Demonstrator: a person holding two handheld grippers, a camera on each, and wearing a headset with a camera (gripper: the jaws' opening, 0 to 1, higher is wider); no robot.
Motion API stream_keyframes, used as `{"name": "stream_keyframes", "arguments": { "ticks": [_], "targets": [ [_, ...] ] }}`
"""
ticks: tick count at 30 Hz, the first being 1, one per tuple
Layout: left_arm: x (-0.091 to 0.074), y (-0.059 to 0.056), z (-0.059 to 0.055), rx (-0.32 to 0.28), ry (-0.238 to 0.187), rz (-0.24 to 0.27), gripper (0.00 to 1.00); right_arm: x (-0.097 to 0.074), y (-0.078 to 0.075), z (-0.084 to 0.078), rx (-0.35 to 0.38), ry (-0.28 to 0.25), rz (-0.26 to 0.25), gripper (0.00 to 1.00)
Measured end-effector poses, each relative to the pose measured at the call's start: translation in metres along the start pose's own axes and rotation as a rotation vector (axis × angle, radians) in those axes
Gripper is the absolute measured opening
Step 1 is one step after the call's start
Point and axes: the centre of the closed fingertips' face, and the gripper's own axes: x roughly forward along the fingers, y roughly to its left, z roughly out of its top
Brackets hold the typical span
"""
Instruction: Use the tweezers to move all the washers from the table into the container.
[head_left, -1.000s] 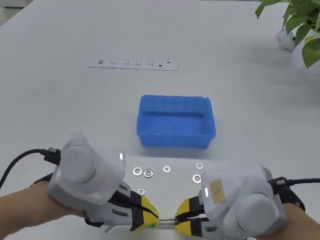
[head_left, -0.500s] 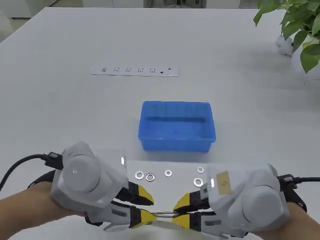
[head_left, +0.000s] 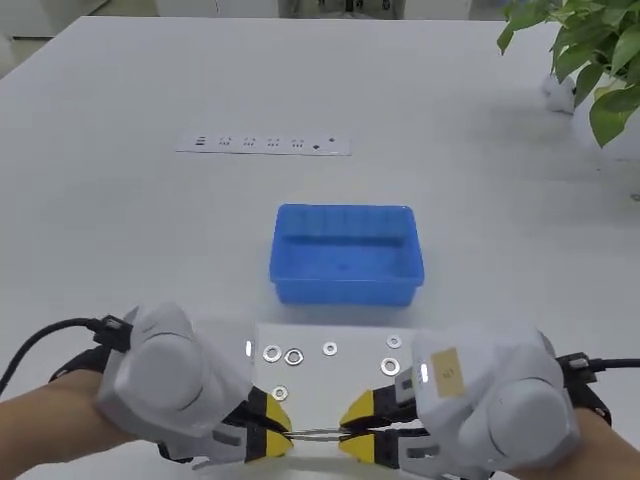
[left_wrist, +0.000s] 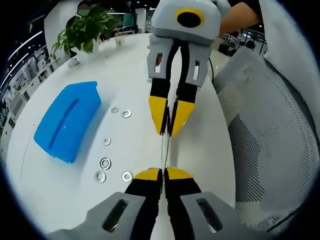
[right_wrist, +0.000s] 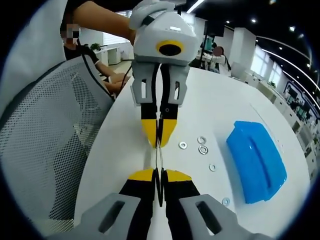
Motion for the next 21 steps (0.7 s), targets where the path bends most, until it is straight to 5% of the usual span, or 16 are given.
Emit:
{"name": "stream_keyframes", "arguments": {
  "ticks": [9,21],
  "targets": [
    [-0.021,-0.001,0.031,-0.016,-0.115,-0.008,0.06,-0.002,-0.001,0.005,0.009,-0.055,-0.007,0.07],
    [-0.014,-0.002,0.048,-0.004,-0.165,0.017,0.05,-0.004,-0.001,0.006,0.050,-0.126,-0.011,0.07]
  ]
}}
